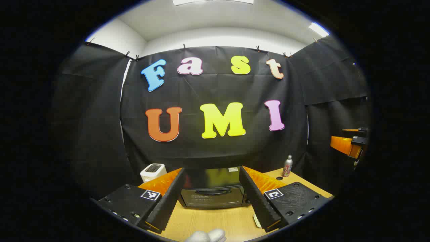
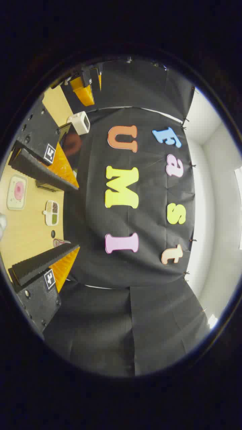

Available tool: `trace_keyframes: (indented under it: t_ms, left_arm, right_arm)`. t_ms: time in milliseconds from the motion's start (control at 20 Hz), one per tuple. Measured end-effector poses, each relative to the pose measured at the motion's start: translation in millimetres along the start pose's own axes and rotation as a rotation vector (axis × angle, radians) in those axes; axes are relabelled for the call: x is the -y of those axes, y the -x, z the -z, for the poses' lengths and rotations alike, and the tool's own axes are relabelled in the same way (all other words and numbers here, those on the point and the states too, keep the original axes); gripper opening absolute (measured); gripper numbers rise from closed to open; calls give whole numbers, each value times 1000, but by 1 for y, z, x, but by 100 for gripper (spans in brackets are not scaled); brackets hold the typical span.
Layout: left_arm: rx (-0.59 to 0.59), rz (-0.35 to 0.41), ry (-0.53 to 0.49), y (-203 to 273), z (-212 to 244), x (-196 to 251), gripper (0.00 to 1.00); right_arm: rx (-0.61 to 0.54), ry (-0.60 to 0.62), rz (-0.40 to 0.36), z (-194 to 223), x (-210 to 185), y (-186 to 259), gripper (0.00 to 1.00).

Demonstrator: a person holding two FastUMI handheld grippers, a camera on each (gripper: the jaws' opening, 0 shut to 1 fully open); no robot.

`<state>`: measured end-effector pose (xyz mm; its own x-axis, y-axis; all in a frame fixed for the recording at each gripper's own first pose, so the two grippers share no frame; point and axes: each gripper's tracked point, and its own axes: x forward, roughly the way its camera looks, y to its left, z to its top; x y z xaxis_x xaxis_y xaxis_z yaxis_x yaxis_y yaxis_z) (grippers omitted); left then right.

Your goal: Open the electric oven with the left hand, put the food in, and close the electric oven.

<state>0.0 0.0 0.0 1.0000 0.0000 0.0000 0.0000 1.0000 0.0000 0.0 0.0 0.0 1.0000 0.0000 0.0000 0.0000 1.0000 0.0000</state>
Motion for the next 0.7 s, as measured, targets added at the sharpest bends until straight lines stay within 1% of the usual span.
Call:
trace_keyframes:
  t_ms: [400, 700]
  left_arm:
    - [-5, -34, 7, 4, 3, -6, 96]
    - [-9, -31, 3, -1, 8, -3, 96]
  right_arm:
    - [-4, 9, -23, 1, -5, -3, 96]
    - [-12, 11, -27, 2, -2, -2, 96]
